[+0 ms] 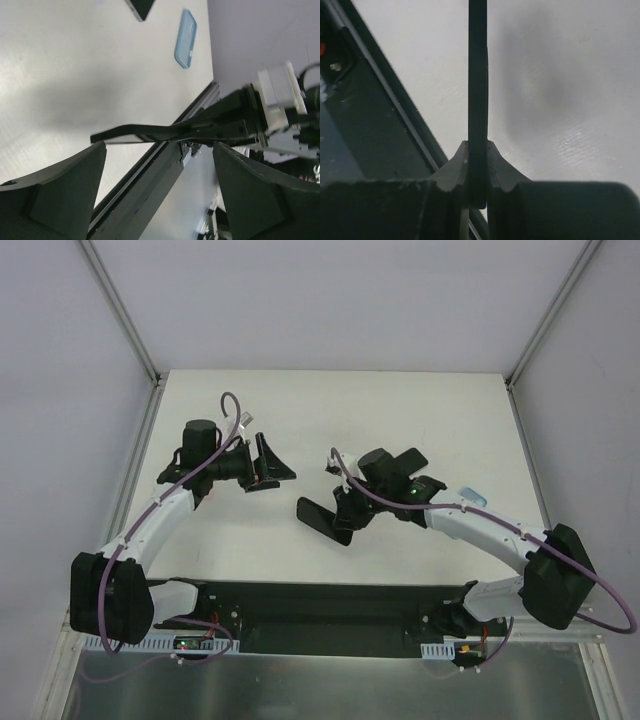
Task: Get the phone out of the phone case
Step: Adjust the phone.
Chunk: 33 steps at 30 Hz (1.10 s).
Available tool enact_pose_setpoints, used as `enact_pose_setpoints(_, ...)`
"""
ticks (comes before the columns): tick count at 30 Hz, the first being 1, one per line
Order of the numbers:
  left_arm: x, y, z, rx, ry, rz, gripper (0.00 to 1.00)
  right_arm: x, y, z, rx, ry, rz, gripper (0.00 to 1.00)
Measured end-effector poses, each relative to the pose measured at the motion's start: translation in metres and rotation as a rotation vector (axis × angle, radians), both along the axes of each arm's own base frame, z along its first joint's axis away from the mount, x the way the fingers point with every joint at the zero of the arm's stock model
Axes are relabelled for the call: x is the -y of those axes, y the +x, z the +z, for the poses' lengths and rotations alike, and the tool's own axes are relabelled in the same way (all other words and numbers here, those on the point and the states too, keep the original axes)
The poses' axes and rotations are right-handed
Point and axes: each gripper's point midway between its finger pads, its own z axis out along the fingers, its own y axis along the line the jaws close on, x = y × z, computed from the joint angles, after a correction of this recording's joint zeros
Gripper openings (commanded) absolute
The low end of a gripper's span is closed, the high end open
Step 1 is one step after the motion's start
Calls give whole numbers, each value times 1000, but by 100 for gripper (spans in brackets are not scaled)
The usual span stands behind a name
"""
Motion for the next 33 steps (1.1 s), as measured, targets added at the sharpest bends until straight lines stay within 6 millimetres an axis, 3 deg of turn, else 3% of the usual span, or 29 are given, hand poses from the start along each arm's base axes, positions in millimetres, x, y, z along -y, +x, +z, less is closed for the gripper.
enact_pose_setpoints(4, 9, -12, 17, 110, -45, -170, 87, 1, -14, 13, -148, 93, 90, 1)
enact_pose_setpoints(11, 22, -34, 11, 105, -64, -360, 89, -9, -32, 43, -320, 179, 274, 1)
enact_pose_setpoints(14, 34, -43, 13, 137, -20, -452, 89, -9, -37, 48, -372, 195, 335, 1)
enact_pose_setpoints(18, 51, -70, 13, 175, 6, -592, 89, -4, -42, 50, -445, 196, 391, 1)
enact_pose_setpoints(21, 56, -87, 8, 164, 13, -658, 89, -1, -41, 50, -482, 194, 423, 1)
enact_pose_setpoints(25, 56, -96, 3, 156, 22, -692, 87, 4, -42, 52, -520, 206, 463, 2)
enact_pose_setpoints(29, 59, -100, -8, 117, 26, -724, 81, 9, -42, 52, -551, 217, 485, 1)
enact_pose_setpoints(33, 67, -113, -19, 56, 16, -784, 67, 11, -44, 50, -579, 218, 502, 1)
